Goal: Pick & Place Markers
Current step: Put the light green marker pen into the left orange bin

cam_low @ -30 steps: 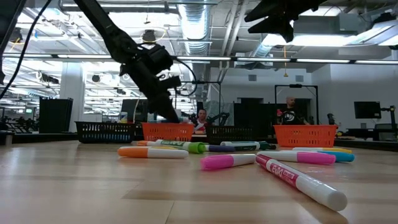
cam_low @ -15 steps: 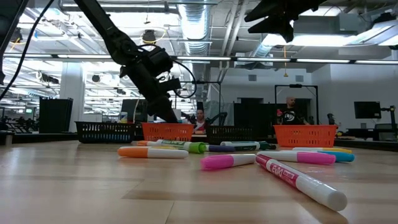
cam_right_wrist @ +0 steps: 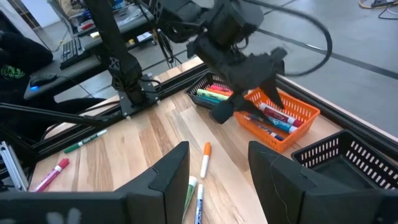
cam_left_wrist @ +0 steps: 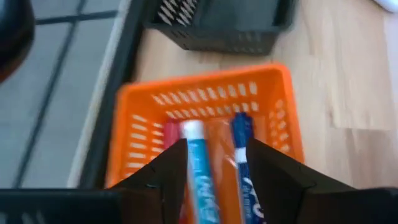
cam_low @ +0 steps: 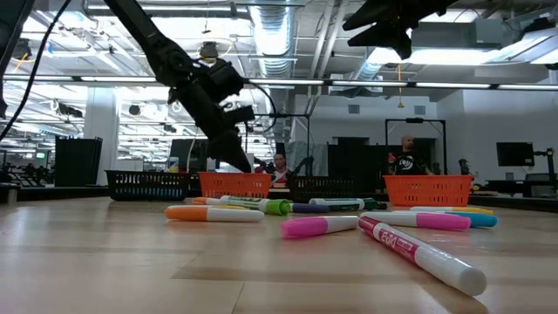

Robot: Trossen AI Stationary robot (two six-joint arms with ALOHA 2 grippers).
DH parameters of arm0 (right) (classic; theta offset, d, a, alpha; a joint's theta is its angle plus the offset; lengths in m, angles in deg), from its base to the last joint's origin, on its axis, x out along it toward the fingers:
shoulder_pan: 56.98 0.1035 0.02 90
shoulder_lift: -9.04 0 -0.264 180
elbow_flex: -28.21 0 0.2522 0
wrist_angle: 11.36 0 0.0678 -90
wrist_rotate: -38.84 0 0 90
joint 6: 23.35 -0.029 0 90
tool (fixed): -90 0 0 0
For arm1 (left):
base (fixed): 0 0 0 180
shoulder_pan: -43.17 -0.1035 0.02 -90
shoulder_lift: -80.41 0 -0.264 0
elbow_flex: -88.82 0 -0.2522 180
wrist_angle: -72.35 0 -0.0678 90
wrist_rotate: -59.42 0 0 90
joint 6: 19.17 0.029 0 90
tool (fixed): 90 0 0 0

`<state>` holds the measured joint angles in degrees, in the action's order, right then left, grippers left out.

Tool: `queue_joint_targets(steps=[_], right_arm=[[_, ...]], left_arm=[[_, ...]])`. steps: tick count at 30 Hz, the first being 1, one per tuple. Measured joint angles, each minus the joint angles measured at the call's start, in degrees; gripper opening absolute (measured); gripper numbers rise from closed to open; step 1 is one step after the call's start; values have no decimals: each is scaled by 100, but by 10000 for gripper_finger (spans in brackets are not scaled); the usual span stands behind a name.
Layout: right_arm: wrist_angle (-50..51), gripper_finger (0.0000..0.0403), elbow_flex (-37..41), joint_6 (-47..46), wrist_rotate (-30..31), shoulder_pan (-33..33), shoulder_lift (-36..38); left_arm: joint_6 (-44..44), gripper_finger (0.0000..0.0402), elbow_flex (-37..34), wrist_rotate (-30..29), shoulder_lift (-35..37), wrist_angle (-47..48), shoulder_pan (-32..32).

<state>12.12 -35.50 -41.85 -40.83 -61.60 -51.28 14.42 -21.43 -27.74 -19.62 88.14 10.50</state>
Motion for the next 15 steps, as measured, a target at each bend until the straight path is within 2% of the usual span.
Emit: queue_joint_targets(steps=[4, 8, 12, 15], right_arm=[[1, 156, 0, 1, -5, 0, 0], [2, 156, 0, 10, -5, 0, 0], [2, 156, 0, 45, -3, 0, 0], [3, 156, 0, 48, -2, 0, 0]], left_arm=[[-95, 168, 0, 51, 498, -4, 190], [-578, 160, -3, 681, 1148, 8, 642], [-562, 153, -197, 899, 1662, 57, 1408], [-480, 155, -443, 791, 1885, 58, 2072]])
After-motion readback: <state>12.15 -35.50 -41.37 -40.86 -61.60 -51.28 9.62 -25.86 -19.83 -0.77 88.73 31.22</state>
